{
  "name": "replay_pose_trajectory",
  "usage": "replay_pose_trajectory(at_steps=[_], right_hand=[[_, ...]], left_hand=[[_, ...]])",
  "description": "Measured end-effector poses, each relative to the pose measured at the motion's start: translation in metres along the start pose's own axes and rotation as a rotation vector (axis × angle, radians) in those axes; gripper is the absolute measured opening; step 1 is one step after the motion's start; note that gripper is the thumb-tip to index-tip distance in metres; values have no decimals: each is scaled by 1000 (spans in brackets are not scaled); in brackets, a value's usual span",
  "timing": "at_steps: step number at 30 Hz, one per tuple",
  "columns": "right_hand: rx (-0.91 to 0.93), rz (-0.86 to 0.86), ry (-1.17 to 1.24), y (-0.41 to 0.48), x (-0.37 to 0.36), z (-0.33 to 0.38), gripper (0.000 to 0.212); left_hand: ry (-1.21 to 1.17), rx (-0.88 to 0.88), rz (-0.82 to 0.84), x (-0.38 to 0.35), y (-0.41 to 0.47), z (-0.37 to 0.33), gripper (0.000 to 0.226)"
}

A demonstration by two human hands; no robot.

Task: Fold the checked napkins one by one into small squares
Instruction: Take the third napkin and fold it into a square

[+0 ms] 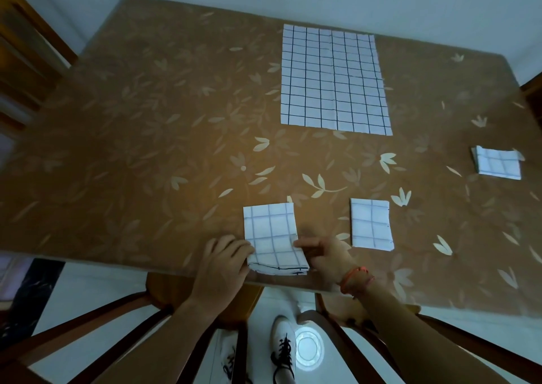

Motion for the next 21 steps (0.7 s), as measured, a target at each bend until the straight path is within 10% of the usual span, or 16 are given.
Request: replay_pose_trajectory(at_steps=[8,12,21], right_hand=[[-72,126,-609,-18,-2,-16,51],[494,-241,-386,-11,6,62,22],[381,-285,-340,5,9,81,14]], left_hand=[[-105,131,-17,7,11,9,28],[-162,274,-61,17,18,12,14],[-238,453,35,-6,29,37,13]])
Point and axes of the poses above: each hand's wrist, its own y-axis towards the middle knuckle, its own x-axis out of the back of the hand, z = x × y, the point moved 8 cm from there along y, towards the middle knuckle
